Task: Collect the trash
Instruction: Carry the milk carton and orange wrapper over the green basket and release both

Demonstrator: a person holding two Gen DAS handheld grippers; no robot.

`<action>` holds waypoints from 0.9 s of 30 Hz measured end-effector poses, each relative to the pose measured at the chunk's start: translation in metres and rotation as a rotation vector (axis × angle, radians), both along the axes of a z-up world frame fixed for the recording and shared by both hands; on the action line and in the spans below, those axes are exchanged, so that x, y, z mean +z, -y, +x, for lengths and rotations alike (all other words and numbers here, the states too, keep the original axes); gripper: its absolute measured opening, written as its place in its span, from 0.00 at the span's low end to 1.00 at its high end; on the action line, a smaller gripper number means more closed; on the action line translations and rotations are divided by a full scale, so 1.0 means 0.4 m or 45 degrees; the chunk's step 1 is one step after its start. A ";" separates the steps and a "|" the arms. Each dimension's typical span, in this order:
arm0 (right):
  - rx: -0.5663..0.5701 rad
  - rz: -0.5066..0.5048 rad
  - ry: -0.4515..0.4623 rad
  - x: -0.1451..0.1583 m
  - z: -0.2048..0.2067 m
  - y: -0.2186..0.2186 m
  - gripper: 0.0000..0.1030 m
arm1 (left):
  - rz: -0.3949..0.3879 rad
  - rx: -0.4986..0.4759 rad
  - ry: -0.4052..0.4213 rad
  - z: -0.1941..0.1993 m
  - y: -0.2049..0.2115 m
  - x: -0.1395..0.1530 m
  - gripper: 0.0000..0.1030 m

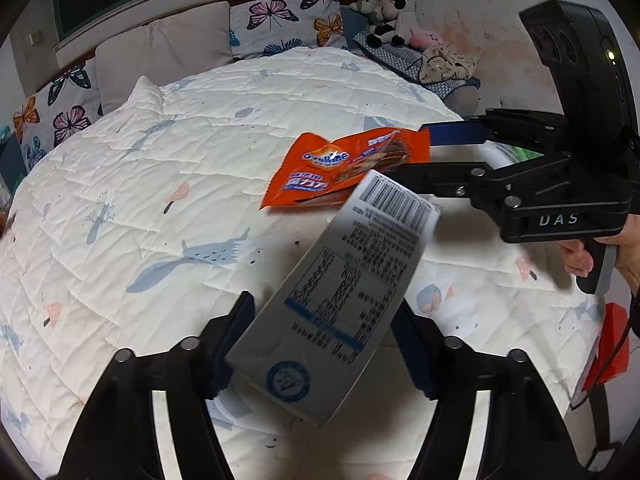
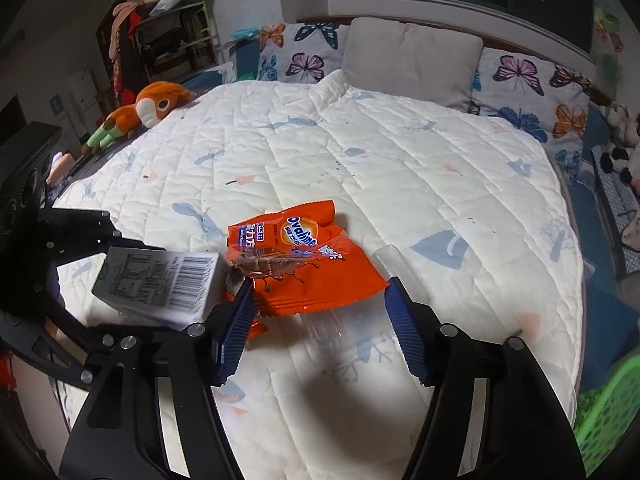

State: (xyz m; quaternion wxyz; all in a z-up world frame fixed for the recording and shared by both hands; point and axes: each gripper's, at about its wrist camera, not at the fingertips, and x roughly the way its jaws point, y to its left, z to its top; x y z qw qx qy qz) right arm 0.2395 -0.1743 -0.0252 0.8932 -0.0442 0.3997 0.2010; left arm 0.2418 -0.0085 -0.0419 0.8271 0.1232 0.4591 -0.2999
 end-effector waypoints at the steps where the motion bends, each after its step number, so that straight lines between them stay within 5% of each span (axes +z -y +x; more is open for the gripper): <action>1: -0.015 0.004 0.006 0.005 -0.009 0.008 0.63 | -0.003 0.000 0.000 -0.004 0.000 0.001 0.58; 15: -0.249 0.104 0.078 0.085 -0.207 0.196 0.63 | -0.056 -0.022 0.029 -0.100 0.056 0.058 0.50; 27: -0.604 0.164 0.107 0.087 -0.391 0.474 0.63 | -0.124 -0.178 0.060 -0.176 0.234 0.130 0.49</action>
